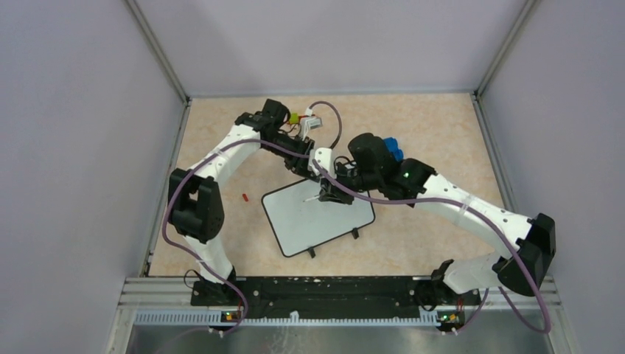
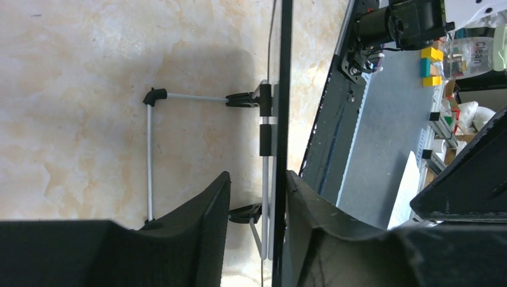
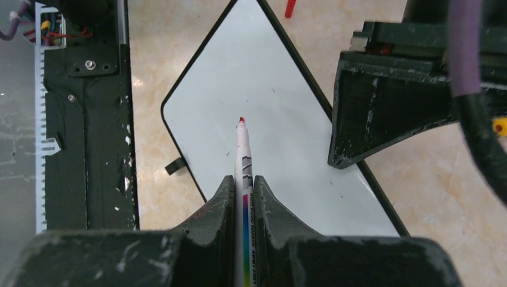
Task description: Write a sentence on the whiteboard
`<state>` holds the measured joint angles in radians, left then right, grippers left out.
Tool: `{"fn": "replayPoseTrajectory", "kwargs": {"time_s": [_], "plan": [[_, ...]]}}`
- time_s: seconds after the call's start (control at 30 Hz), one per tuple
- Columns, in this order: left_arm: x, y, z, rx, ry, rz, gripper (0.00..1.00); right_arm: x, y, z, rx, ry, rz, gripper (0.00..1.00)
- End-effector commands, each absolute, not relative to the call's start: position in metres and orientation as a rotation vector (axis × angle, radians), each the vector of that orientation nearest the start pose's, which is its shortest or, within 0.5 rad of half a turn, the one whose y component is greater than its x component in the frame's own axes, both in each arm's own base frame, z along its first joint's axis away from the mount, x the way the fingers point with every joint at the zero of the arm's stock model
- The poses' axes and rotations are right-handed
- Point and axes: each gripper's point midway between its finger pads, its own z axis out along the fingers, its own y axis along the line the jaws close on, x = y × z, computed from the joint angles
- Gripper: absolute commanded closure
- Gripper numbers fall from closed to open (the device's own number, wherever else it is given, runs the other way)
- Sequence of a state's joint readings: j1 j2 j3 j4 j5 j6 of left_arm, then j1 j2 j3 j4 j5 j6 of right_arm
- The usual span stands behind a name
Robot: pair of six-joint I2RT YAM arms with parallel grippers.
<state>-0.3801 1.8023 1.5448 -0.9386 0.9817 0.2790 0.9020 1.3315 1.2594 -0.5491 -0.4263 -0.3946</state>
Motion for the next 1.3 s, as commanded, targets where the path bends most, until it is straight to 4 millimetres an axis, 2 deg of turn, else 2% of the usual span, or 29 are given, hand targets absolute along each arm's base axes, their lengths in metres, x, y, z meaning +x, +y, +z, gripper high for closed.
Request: {"fn": "replayPoseTrajectory", "kwargs": {"time_s": [0.0,0.2,0.37,0.5,0.6,0.73,0.9,1.03,1.13,1.27], "plan": [[0.29,-0.251,0.206,1.035,2.212,-1.262,0.54,0.187,0.346,0.254,-1.468,1.556,0.778,1.0],[0.269,-0.237,0.205,1.029,2.22,-1.285,0.49,0.173,0.363,0.26,-1.485,1.491,0.838,1.0],[0.256,-0.24,0.193,1.009,2.239,-1.391,0.53,0.152,0.368,0.257,-1.582,1.466,0.85,1.0],[0.254,-0.242,0.184,0.963,2.258,-1.431,0.66,0.147,0.365,0.252,-1.597,1.471,0.862,1.0],[0.255,-0.242,0.185,0.913,2.247,-1.402,0.74,0.15,0.366,0.253,-1.586,1.47,0.847,1.0],[0.254,-0.239,0.187,0.857,2.232,-1.345,0.91,0.154,0.369,0.253,-1.585,1.468,0.817,1.0],[0.257,-0.235,0.188,0.818,2.237,-1.283,0.94,0.151,0.371,0.251,-1.595,1.462,0.815,1.0],[0.254,-0.235,0.184,0.813,2.237,-1.292,0.91,0.151,0.369,0.248,-1.595,1.461,0.811,1.0],[0.253,-0.237,0.188,0.847,2.219,-1.309,0.67,0.149,0.368,0.245,-1.603,1.455,0.817,1.0],[0.26,-0.23,0.2,0.876,2.212,-1.303,0.55,0.147,0.37,0.246,-1.606,1.439,0.834,1.0]]}}
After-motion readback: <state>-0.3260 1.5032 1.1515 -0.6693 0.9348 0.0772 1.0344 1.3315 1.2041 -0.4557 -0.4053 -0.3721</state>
